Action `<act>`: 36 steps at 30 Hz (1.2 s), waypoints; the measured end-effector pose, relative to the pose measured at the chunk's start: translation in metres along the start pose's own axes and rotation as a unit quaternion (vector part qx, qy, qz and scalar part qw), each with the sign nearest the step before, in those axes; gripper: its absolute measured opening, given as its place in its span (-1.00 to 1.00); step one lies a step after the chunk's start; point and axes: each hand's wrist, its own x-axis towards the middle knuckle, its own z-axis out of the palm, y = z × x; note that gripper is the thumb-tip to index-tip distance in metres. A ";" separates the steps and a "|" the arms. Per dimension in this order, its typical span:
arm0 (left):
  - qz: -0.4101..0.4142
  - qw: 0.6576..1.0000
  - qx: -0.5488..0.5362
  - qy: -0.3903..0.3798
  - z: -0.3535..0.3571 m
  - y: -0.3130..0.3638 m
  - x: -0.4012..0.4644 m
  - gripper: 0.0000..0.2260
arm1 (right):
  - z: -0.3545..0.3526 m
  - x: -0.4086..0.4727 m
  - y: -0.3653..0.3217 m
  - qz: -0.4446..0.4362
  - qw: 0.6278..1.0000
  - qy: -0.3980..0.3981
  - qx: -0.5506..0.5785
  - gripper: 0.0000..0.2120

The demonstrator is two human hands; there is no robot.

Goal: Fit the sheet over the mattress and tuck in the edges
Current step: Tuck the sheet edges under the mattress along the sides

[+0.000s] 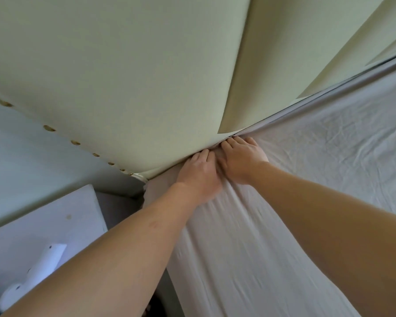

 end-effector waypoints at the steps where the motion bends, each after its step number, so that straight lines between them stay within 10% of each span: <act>1: -0.005 1.000 0.001 -0.019 -0.005 0.005 0.006 -0.60 | -0.005 0.008 0.002 -0.010 1.000 -0.017 -0.014 -0.44; 12: -0.144 0.965 -0.150 -0.161 -0.034 0.021 0.041 -0.41 | -0.030 0.057 0.023 0.084 0.965 -0.188 0.164 -0.37; 20: -0.101 0.968 -0.040 -0.228 -0.041 0.020 0.044 -0.14 | 0.011 -0.016 0.007 0.057 0.996 0.038 0.049 -0.51; 26: -0.118 0.969 0.039 -0.215 -0.048 0.027 0.038 0.25 | 0.035 -0.064 0.033 0.104 0.985 -0.016 0.138 -0.43; 36: 0.000 0.915 0.228 -0.333 -0.059 0.081 0.033 -0.55 | 0.007 -0.039 0.045 0.115 0.971 -0.125 0.165 -0.43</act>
